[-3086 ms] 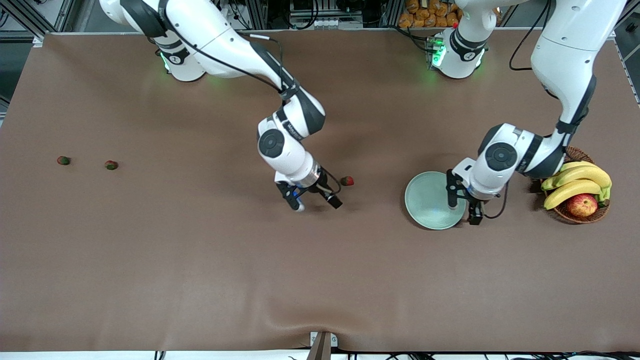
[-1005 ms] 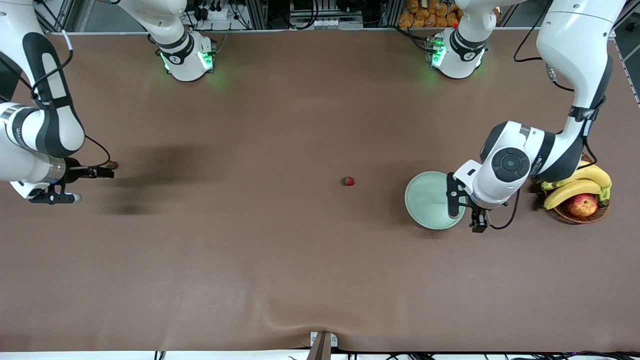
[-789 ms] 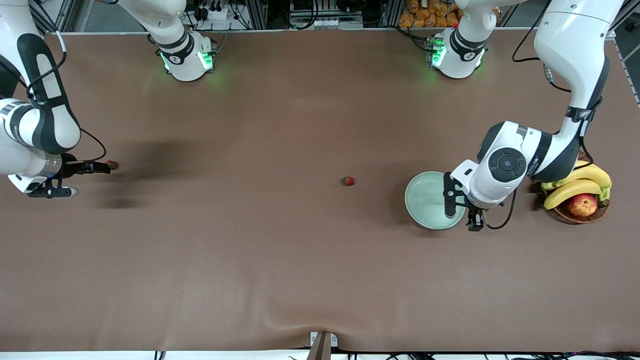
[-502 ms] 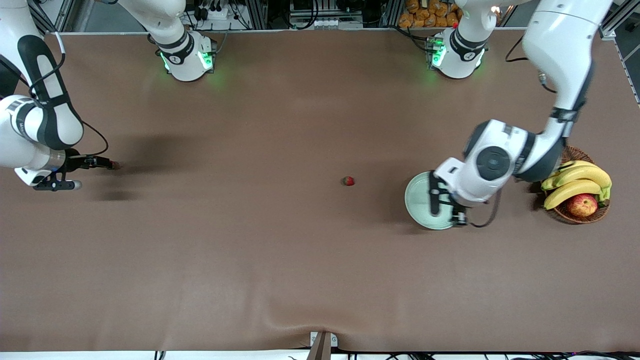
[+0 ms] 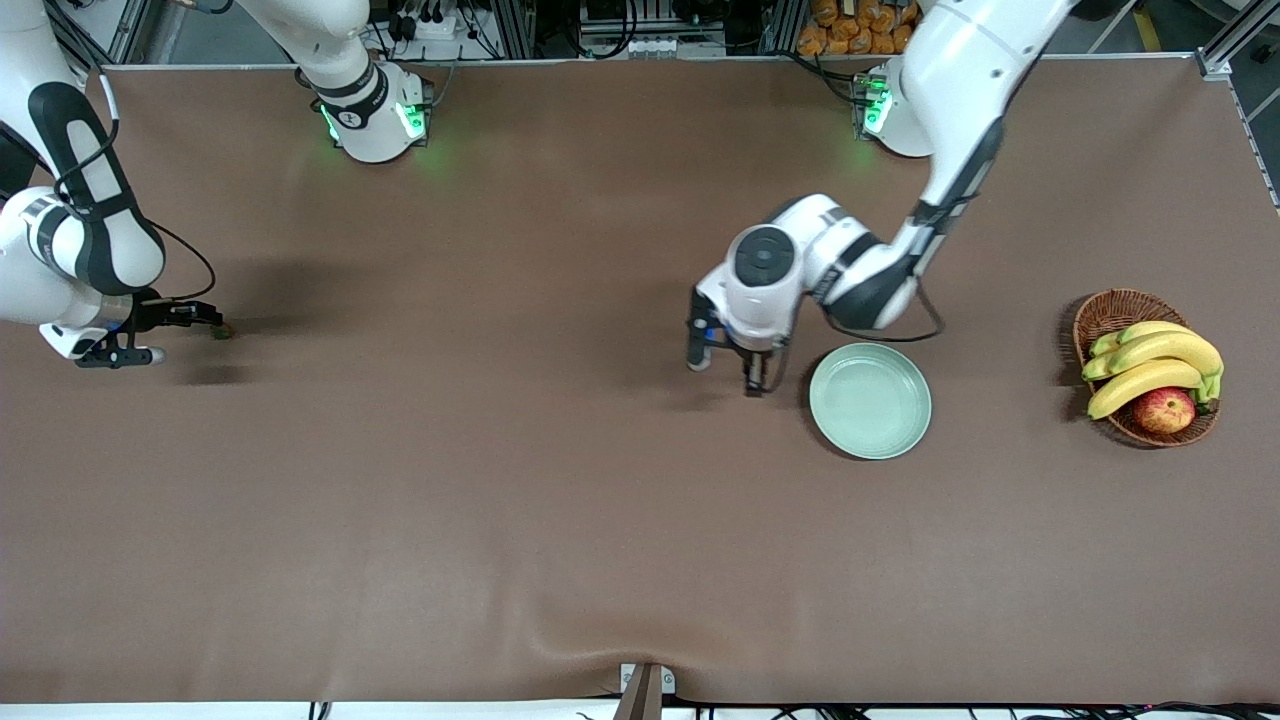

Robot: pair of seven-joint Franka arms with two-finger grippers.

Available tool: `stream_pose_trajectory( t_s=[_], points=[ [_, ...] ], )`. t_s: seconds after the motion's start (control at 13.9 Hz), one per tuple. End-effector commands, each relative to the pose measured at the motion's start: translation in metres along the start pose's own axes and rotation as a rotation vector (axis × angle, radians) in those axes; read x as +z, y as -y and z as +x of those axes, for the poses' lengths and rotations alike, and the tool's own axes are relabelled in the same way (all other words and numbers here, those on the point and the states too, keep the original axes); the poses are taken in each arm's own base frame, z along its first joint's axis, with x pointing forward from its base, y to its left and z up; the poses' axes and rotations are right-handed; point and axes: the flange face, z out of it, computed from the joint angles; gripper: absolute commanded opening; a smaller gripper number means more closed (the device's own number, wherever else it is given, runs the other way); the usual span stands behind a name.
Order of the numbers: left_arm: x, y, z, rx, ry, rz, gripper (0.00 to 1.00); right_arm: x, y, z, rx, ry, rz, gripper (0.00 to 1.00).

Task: Collect all strawberries into plate
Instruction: 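Withdraw the right gripper to the strawberries while the left gripper reaches the strawberry, then grasp the middle strawberry with the left gripper while the right gripper grasps another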

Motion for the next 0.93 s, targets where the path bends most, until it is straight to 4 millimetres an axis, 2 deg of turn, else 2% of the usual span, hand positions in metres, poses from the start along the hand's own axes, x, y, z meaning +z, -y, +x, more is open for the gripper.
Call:
stream_pose_trajectory(
  t_s=[0.0, 0.22, 0.5, 0.65, 0.86],
  points=[
    [0.016, -0.008, 0.026, -0.002, 0.026, -0.015, 0.69, 0.008, 0.008, -0.001, -0.031, -0.022, -0.020, 0.61],
    [0.014, -0.010, 0.031, 0.021, 0.039, 0.006, 0.71, 0.009, 0.011, 0.000, -0.029, -0.026, -0.017, 0.60],
    [0.023, -0.003, 0.051, 0.028, 0.018, 0.006, 0.71, 0.016, 0.011, 0.002, -0.027, -0.023, -0.009, 0.57],
    [0.025, -0.003, 0.055, 0.028, 0.018, 0.009, 0.71, 0.019, 0.011, 0.002, -0.026, -0.021, -0.007, 0.47],
    [0.030, -0.006, 0.060, -0.001, 0.019, 0.002, 0.71, 0.017, 0.013, 0.004, -0.028, -0.023, -0.006, 0.24]
  ],
)
